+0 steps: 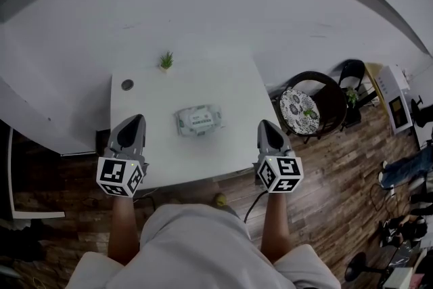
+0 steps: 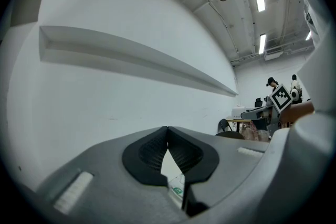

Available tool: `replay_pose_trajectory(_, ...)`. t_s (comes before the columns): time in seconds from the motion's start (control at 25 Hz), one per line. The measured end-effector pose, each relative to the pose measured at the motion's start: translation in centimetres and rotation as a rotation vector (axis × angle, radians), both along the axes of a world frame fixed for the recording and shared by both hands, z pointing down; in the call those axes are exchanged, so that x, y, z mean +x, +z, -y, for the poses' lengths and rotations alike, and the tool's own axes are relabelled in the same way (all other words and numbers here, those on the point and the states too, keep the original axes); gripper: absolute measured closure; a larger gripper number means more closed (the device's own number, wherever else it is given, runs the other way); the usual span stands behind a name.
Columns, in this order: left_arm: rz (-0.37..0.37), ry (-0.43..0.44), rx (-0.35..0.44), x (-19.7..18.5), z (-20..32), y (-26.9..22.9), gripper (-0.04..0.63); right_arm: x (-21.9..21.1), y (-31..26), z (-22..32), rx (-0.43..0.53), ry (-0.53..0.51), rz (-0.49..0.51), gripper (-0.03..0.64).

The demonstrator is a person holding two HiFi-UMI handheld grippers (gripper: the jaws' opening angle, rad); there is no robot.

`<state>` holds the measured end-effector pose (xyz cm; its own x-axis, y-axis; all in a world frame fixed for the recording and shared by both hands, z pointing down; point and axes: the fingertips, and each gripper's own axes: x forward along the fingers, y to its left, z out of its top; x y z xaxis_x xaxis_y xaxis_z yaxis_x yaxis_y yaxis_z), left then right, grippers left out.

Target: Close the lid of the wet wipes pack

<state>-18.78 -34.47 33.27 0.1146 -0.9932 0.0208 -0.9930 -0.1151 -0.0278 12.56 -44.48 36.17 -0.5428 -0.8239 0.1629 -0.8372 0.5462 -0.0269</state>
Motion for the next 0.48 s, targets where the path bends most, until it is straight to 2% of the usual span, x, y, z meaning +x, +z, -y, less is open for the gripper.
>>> replay_pose_trajectory(0.48, 0.009, -0.005, -0.001, 0.5, 1.3, 0.2, 0.595, 0.3, -0.1, 1.7, 0.011, -0.007, 0.002, 0.614)
